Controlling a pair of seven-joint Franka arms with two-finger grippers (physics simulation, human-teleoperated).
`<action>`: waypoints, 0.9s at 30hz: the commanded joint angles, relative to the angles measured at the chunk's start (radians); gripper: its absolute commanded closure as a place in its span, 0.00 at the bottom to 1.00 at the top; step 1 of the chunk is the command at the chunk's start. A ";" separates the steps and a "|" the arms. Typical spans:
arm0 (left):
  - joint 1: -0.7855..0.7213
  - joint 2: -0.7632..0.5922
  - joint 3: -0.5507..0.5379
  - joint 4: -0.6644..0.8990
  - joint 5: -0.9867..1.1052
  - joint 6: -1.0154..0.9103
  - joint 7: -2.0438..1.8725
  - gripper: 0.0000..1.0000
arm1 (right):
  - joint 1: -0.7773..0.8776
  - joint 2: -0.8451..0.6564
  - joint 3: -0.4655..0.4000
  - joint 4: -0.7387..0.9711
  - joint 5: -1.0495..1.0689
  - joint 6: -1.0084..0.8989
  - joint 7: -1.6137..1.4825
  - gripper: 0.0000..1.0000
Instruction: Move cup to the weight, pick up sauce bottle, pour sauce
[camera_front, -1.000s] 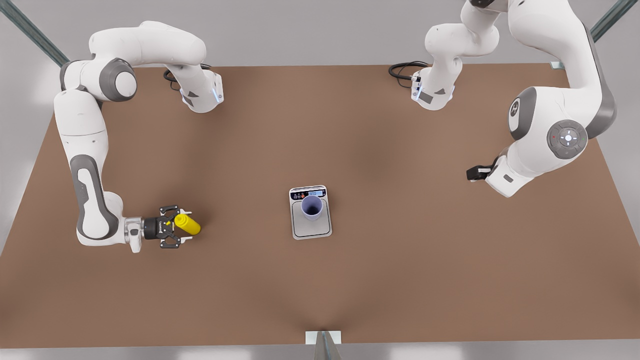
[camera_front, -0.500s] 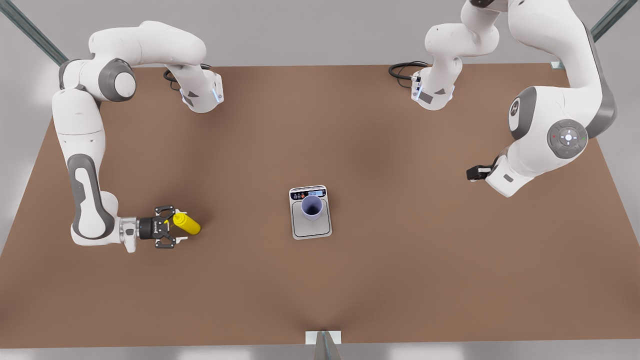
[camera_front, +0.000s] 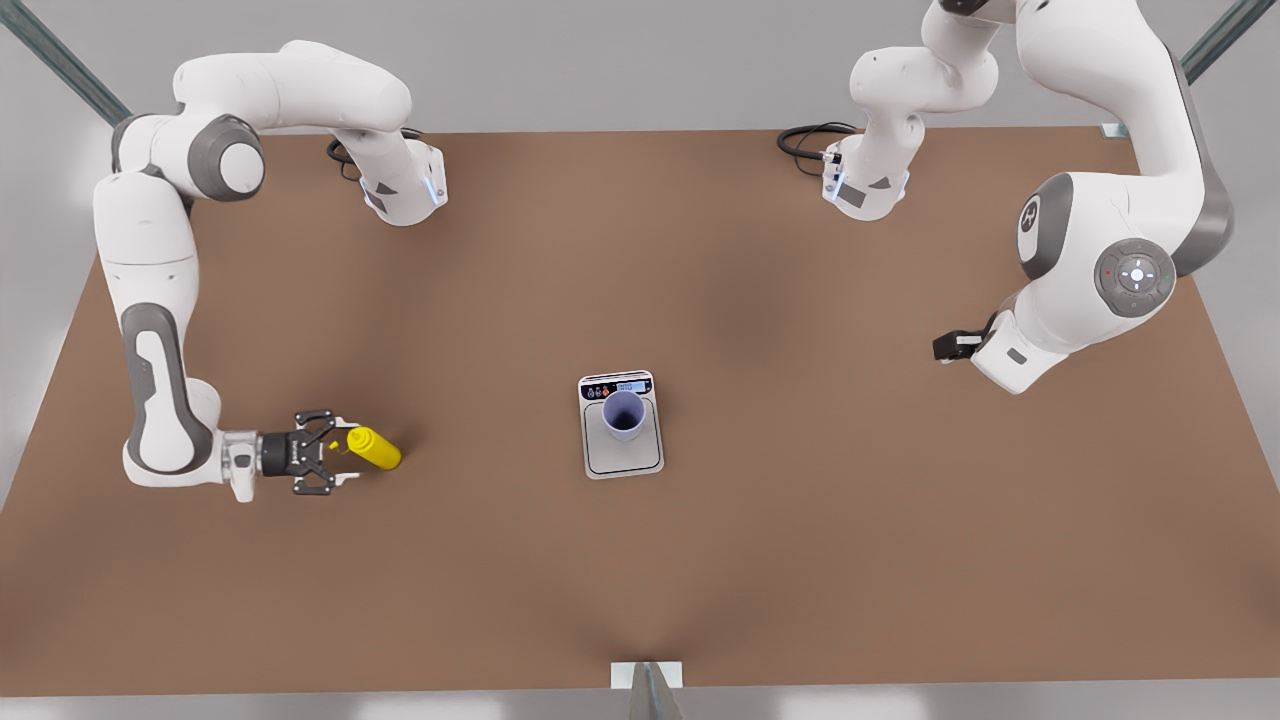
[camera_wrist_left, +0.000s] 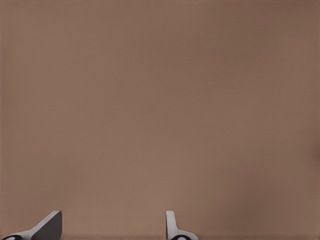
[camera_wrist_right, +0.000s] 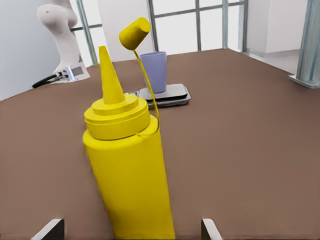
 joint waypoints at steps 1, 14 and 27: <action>0.000 0.000 0.000 0.000 0.000 0.000 0.000 0.00 | -0.001 0.000 0.000 0.001 -0.001 0.000 0.000 0.00; 0.008 0.001 0.006 0.006 0.002 0.018 -0.003 0.00 | -0.142 -0.173 0.005 0.016 -0.149 -0.048 0.158 0.00; 0.006 -0.060 0.002 0.034 0.045 -0.028 0.000 0.00 | 0.295 -0.626 0.006 -0.005 -0.714 0.015 2.042 0.00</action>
